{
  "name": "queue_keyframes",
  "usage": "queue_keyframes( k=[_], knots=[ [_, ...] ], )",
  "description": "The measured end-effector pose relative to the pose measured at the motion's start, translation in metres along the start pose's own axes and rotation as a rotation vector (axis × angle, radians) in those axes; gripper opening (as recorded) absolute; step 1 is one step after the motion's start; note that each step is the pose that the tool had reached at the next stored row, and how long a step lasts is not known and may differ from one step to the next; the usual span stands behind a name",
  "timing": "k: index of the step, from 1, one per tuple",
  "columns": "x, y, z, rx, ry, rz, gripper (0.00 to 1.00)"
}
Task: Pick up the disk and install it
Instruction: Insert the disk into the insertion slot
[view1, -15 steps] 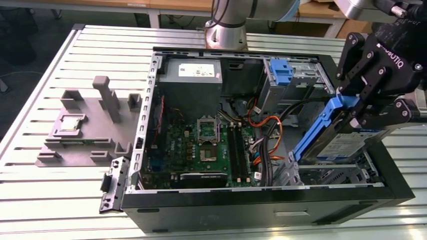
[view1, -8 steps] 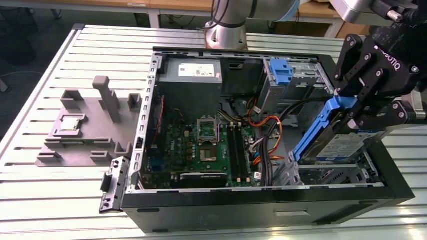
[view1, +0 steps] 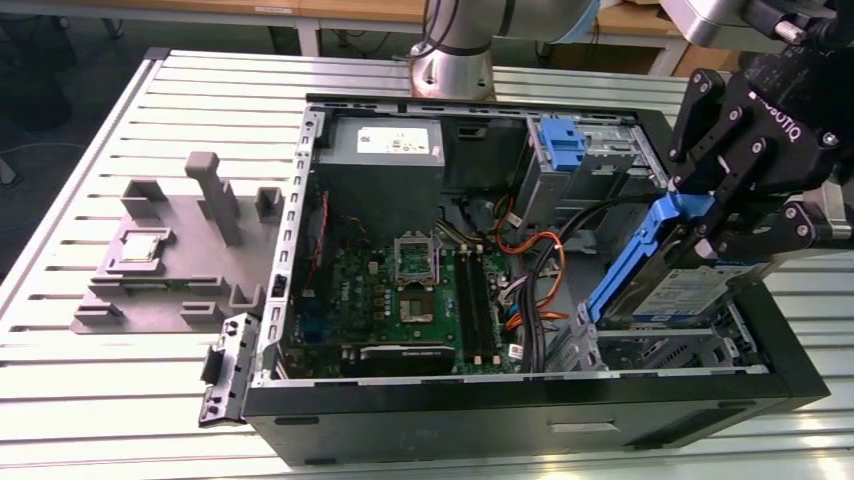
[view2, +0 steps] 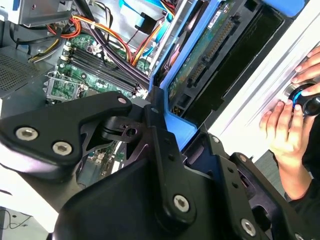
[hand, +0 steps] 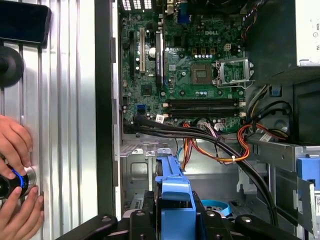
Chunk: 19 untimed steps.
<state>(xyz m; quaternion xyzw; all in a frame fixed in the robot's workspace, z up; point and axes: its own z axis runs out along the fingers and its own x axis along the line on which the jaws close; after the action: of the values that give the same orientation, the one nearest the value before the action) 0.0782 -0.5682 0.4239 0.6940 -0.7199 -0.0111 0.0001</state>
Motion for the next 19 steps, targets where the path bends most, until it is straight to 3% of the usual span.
queue_keyframes(
  k=[11, 19],
  knots=[
    [0.0, 0.0005, -0.001, -0.0207, 0.0009, 0.0, 0.37],
    [0.0, 0.0004, 0.0003, -0.0215, -0.0015, 0.0, 0.37]
  ],
)
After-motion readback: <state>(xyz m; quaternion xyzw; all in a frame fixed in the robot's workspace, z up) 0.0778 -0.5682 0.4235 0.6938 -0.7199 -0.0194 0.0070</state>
